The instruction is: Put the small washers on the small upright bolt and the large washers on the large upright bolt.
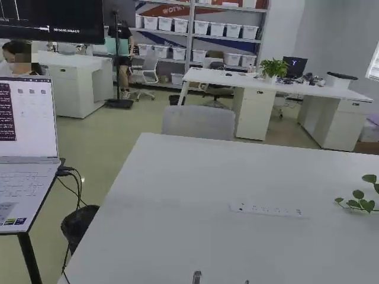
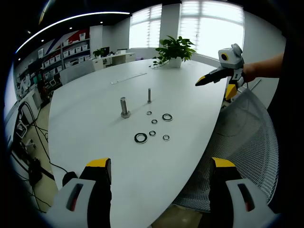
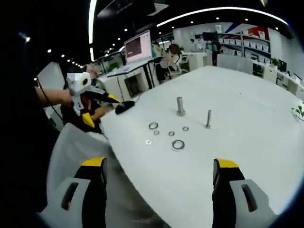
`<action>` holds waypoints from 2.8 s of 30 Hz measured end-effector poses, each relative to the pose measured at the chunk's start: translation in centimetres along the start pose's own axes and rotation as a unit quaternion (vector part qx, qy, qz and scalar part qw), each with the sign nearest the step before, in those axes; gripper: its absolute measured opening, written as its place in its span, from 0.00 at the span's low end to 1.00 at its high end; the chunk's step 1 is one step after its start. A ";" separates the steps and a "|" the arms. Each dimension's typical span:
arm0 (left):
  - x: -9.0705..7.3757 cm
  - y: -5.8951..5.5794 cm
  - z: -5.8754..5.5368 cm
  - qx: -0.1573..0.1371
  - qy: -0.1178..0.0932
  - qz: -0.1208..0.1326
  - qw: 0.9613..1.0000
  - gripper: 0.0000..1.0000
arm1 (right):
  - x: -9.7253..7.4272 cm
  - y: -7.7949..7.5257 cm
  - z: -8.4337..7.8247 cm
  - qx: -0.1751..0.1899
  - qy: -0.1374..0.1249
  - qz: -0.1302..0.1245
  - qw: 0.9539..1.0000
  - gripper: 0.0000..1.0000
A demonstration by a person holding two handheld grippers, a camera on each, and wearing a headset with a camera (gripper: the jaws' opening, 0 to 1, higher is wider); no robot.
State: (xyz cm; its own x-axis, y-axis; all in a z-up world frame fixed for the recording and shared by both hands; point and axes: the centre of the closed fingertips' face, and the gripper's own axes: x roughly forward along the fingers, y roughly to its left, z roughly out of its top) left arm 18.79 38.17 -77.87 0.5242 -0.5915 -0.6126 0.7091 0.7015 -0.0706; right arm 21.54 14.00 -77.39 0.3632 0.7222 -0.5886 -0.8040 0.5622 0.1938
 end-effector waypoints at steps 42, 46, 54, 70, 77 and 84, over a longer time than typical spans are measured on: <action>0.7 -0.1 0.2 0.005 -0.005 -0.035 0.999 0.90 | 0.6 0.7 0.0 0.007 0.017 -0.017 1.000 0.95; 0.6 0.0 0.7 0.004 -0.011 -0.032 0.999 0.89 | 0.8 0.1 0.3 0.007 0.019 -0.016 1.000 0.95; 0.7 0.1 0.3 0.003 -0.008 -0.030 1.000 0.88 | 1.3 -0.3 0.9 0.000 0.020 -0.009 1.000 0.95; 1.9 0.3 1.3 0.013 -0.009 -0.022 1.000 0.89 | 4.1 -1.2 2.8 -0.063 0.055 0.018 0.996 0.91; 2.3 -0.1 1.6 0.020 -0.002 -0.022 1.000 0.87 | 5.2 -1.6 3.0 -0.085 0.072 0.027 0.993 0.86; 2.3 -0.5 2.2 0.006 -0.013 -0.025 1.000 0.81 | 6.3 -1.7 2.2 -0.123 0.108 0.039 0.986 0.80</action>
State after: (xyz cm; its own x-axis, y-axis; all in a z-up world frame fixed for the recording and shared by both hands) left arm 20.70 35.60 -77.58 0.4997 -0.6367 -0.5872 0.7410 0.6653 -0.0908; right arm 26.27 18.51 -79.69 0.2077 0.6418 -0.7382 -0.9253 0.3737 0.0645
